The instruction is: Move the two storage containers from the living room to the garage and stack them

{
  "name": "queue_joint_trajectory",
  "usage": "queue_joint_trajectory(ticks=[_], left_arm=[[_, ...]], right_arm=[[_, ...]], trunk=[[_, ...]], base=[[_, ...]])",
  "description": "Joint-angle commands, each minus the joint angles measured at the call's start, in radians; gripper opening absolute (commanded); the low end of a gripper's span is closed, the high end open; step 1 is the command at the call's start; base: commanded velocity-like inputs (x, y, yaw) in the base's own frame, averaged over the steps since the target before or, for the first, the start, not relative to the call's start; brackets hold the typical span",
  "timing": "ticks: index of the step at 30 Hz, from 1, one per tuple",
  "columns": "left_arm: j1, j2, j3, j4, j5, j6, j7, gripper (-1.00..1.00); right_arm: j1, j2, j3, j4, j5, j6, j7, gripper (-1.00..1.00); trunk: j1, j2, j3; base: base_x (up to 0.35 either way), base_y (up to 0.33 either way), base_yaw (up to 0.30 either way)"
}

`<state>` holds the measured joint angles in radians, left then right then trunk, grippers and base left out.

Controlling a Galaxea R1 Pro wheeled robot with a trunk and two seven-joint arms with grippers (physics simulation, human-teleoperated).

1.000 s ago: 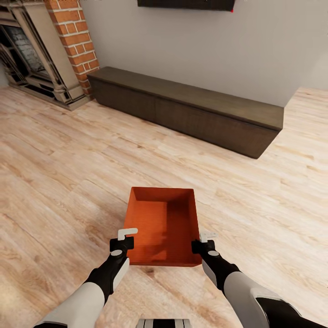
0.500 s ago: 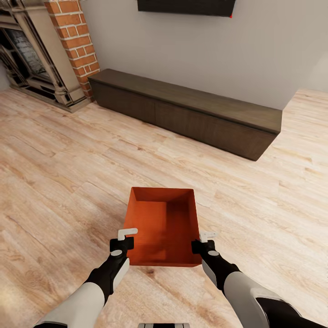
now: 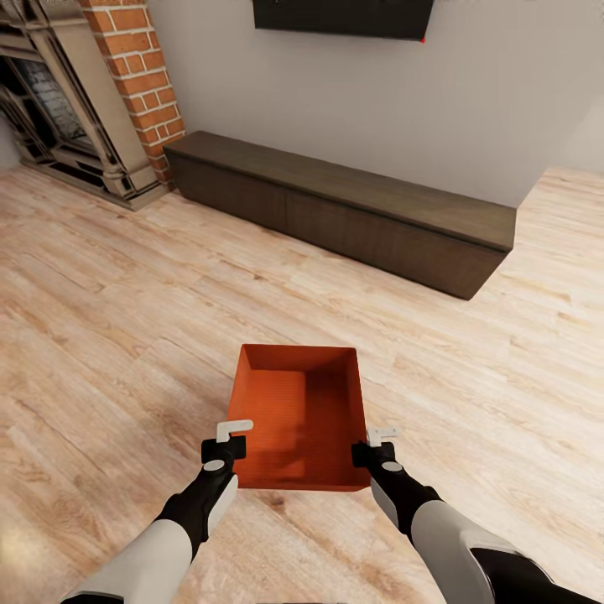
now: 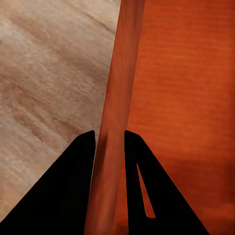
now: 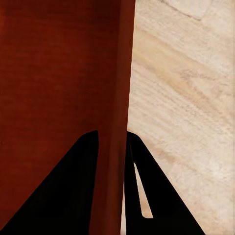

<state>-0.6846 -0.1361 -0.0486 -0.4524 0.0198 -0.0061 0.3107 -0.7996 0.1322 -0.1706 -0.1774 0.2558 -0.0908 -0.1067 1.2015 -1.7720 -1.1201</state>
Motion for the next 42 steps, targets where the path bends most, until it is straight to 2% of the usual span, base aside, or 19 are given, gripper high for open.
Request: queue_joint_trajectory(ticks=[1, 42], left_arm=[[0.000, 0.000, 0.005, -0.003, -0.017, 0.000, 0.013, -1.00], [0.000, 0.001, 0.010, 0.000, -0.014, 0.000, 0.013, -1.00]], right_arm=[[0.000, 0.003, -0.012, 0.005, 0.003, -0.003, -0.001, -1.00], [0.000, 0.004, -0.011, 0.007, 0.005, -0.004, -0.003, -1.00]], trunk=[[-0.004, 0.007, 0.003], [-0.161, 0.294, 0.131]], base=[[0.000, 0.000, 0.000], [0.000, 0.000, 0.000]])
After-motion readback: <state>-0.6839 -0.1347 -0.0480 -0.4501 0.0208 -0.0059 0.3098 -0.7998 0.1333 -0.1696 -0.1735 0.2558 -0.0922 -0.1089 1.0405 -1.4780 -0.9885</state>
